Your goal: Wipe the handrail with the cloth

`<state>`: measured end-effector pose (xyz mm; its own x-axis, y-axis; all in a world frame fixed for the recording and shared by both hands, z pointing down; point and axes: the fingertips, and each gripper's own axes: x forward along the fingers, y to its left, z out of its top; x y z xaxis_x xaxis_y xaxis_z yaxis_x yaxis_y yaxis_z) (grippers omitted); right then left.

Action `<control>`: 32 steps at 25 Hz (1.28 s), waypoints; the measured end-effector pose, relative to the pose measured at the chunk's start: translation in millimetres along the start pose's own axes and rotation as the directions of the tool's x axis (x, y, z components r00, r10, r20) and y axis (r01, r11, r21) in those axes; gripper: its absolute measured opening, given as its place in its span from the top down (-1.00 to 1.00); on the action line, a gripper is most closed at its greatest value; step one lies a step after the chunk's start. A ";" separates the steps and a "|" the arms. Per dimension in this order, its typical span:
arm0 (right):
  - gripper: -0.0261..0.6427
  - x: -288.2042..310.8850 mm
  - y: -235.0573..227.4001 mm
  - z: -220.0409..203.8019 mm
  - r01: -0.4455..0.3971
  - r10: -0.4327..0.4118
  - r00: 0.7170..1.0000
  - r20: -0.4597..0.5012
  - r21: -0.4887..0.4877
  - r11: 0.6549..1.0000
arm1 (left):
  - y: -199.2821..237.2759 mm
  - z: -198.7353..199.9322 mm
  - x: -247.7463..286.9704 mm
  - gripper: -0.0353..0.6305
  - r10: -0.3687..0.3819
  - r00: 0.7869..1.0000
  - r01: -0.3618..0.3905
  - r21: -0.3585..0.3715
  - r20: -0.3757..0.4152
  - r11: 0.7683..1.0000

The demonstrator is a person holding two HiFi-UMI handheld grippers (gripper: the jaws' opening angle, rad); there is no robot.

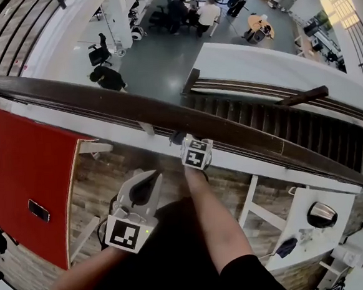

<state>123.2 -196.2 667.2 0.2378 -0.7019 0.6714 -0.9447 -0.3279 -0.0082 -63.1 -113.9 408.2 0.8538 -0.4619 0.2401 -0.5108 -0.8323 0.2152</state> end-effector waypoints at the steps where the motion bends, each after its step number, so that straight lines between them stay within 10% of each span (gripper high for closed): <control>1: 0.58 0.5 -2.1 -0.5 -0.004 0.004 1.000 -0.010 0.005 1.000 | -1.2 0.5 -1.8 0.90 0.002 1.000 -0.002 0.001 0.004 1.000; 32: 0.58 -12.7 -101.4 -28.8 -0.035 0.036 0.995 -0.088 0.012 0.999 | -79.4 -4.3 11.2 0.90 0.124 0.992 -0.122 -0.055 0.031 0.991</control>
<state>209.4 -135.8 680.8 0.1828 -0.6549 0.7333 -0.9497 -0.3105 -0.0406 -13.5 -51.7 397.9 0.7866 -0.5710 0.2350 -0.6161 -0.7513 0.2365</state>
